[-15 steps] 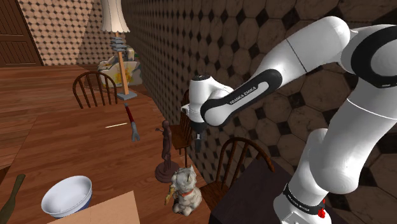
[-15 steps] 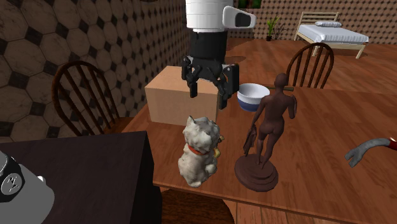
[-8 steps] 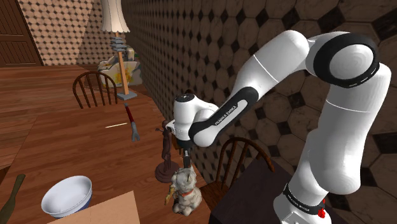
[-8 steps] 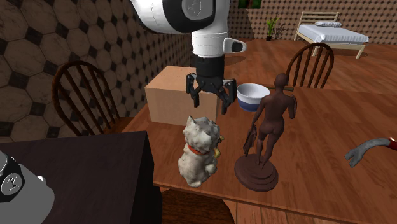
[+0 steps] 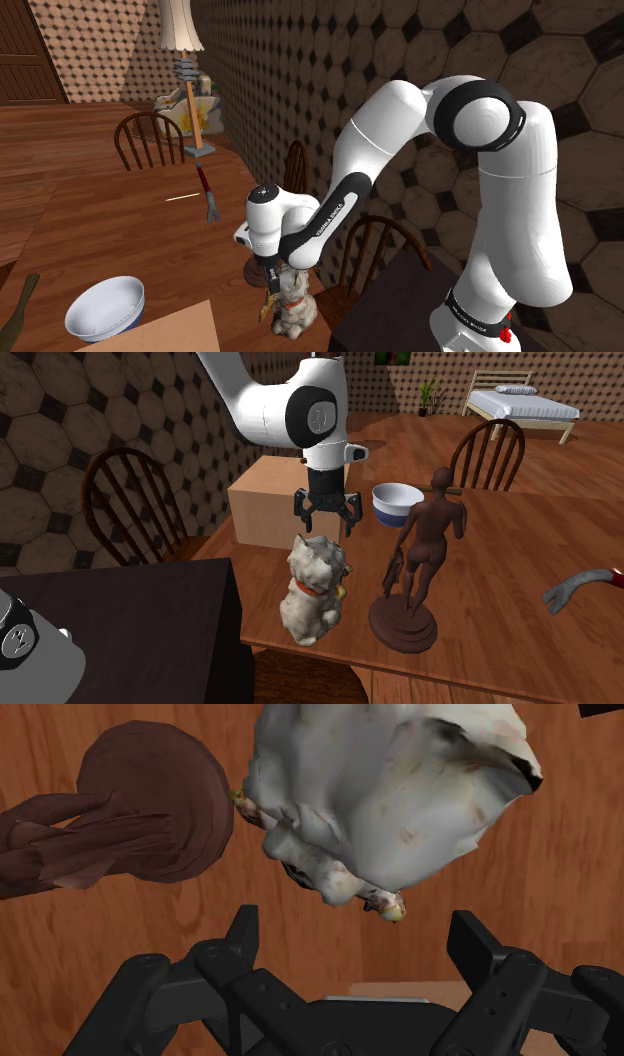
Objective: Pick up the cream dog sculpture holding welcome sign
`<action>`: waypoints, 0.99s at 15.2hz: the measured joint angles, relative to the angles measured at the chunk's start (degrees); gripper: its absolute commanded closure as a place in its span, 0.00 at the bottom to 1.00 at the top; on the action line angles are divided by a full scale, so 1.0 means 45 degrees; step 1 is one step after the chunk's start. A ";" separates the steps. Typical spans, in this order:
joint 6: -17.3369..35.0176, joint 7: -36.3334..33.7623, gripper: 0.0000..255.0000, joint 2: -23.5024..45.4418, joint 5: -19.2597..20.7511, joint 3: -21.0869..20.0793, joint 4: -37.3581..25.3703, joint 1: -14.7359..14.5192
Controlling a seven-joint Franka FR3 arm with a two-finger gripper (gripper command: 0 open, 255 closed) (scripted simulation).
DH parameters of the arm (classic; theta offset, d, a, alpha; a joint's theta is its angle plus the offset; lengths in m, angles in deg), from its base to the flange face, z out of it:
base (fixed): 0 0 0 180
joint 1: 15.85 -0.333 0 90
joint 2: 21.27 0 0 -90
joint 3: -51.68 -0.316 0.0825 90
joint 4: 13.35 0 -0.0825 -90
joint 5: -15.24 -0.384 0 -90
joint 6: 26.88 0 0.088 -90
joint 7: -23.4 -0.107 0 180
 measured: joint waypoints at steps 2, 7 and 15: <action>0.0248 -0.0053 0.00 0.0350 0.0250 0.0032 -0.0099 -0.0182; 0.0850 -0.0311 0.00 0.1138 0.0620 0.0281 -0.0282 -0.0390; 0.1171 -0.0460 1.00 0.1559 0.0788 0.0426 -0.0406 -0.0503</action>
